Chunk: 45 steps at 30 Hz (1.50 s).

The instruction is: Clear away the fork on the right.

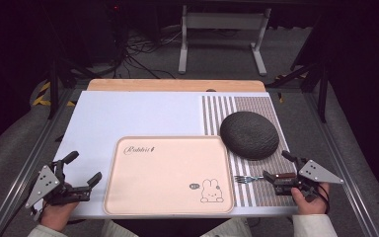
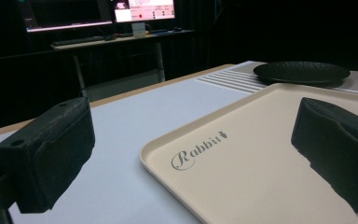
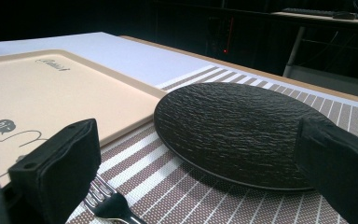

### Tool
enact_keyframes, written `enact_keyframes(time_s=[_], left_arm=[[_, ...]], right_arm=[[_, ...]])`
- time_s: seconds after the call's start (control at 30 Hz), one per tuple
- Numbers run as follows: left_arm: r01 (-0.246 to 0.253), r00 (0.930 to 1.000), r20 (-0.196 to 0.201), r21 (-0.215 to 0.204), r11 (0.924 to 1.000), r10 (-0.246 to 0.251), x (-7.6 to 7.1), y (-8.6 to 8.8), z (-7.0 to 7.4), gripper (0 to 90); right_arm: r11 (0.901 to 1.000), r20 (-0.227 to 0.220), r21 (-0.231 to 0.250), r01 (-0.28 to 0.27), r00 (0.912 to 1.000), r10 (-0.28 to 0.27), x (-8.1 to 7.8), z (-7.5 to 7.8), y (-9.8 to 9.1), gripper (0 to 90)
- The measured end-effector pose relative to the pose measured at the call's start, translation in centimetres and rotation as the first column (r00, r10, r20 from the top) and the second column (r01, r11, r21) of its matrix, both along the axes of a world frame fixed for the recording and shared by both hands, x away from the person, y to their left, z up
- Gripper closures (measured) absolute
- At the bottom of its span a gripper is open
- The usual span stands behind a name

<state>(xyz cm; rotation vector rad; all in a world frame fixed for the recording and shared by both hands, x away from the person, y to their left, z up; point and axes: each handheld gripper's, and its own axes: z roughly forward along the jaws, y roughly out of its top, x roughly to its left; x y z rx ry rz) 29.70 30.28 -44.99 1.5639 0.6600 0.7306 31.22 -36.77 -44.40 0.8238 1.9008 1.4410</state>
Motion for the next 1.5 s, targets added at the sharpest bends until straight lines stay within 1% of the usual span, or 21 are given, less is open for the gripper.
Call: enact_keyframes(time_s=[0.07,0.2,0.3,0.37,0.47,0.6,0.73,0.87,0.93,1.0,1.07,1.13,1.2,1.27,1.33,1.4,1.43,1.5], left_arm=[[0.000,1.0000,-0.001,0.001,1.0000,0.000,0.0,0.0,0.0,0.1],[0.001,1.0000,0.002,-0.004,1.0000,-0.001,-0.1,0.0,0.0,0.1],[0.003,1.0000,-0.003,-0.002,1.0000,-0.003,-0.1,0.0,0.0,0.1],[-0.001,1.0000,0.000,-0.005,1.0000,0.001,-0.1,0.1,0.0,0.1],[0.000,1.0000,0.001,-0.012,0.9999,0.000,-0.1,0.1,0.0,0.1],[-0.004,1.0000,-0.002,-0.001,1.0000,0.004,-0.1,0.0,0.0,0.1],[-0.004,1.0000,-0.007,-0.001,1.0000,0.004,-0.2,0.0,-0.1,0.1],[-0.005,0.9999,-0.011,0.000,1.0000,0.005,-0.2,-0.1,-0.1,0.1],[-0.005,0.9999,-0.010,0.002,1.0000,0.005,-0.2,-0.1,-0.1,0.1],[0.003,0.9998,-0.017,0.009,1.0000,-0.003,-0.1,-0.2,-0.2,0.1],[0.003,0.9998,-0.017,0.011,0.9999,-0.003,0.0,-0.2,-0.2,0.1],[0.000,0.9998,-0.021,0.009,1.0000,0.000,0.0,-0.2,-0.3,0.1],[0.000,0.9998,-0.017,0.008,1.0000,0.000,0.0,-0.2,-0.2,0.1],[0.001,0.9999,-0.017,0.012,0.9999,-0.001,0.0,-0.2,-0.2,0.1],[-0.002,0.9998,-0.018,0.009,1.0000,0.002,0.0,-0.2,-0.3,0.1],[-0.001,0.9998,-0.018,0.010,1.0000,0.001,0.1,-0.2,-0.3,0.1],[-0.004,0.9997,-0.023,0.008,1.0000,0.004,0.1,-0.2,-0.3,0.1],[-0.001,0.9996,-0.027,0.008,1.0000,0.002,0.1,-0.1,-0.3,0.1]], right_arm=[[1.0000,-0.001,-0.008,-0.005,1.0000,0.005,0.0,0.1,0.0,1.6],[1.0000,0.001,0.000,0.005,1.0000,-0.005,-0.2,0.2,-0.3,1.6],[1.0000,0.000,-0.003,0.007,1.0000,-0.007,-0.2,0.2,-0.4,1.6],[1.0000,-0.003,0.005,0.004,1.0000,-0.004,-0.1,0.2,-0.3,1.6],[1.0000,-0.003,0.000,-0.004,1.0000,0.004,-0.1,0.2,-0.2,1.6],[1.0000,-0.009,-0.002,-0.005,0.9999,0.005,-0.2,0.5,-0.2,1.4],[1.0000,-0.005,0.003,-0.005,1.0000,0.005,-0.3,0.9,-0.4,1.4],[0.9999,-0.007,0.003,-0.015,0.9999,0.015,0.2,1.6,-0.2,1.4],[0.9995,-0.006,0.002,-0.030,0.9995,0.030,0.5,2.1,0.0,1.4],[0.9990,-0.008,-0.010,-0.042,0.9991,0.042,0.7,2.4,0.3,1.4],[0.9987,-0.009,-0.013,-0.050,0.9987,0.049,0.8,2.5,0.4,1.4],[0.9982,-0.012,0.010,-0.059,0.9982,0.060,1.2,2.8,0.5,1.4],[0.9978,-0.023,0.013,-0.065,0.9976,0.066,1.6,3.0,0.7,1.4],[0.9968,-0.031,0.001,-0.079,0.9964,0.079,2.1,3.3,0.9,1.4],[0.9966,-0.036,0.003,-0.083,0.9959,0.083,2.2,3.5,0.9,1.5],[0.9947,-0.053,0.009,-0.102,0.9933,0.103,2.4,3.9,1.1,1.5],[0.9930,-0.069,-0.007,-0.118,0.9907,0.118,2.6,4.2,1.2,1.4],[0.9918,-0.077,-0.031,-0.124,0.9896,0.121,2.8,4.5,1.3,1.4]])
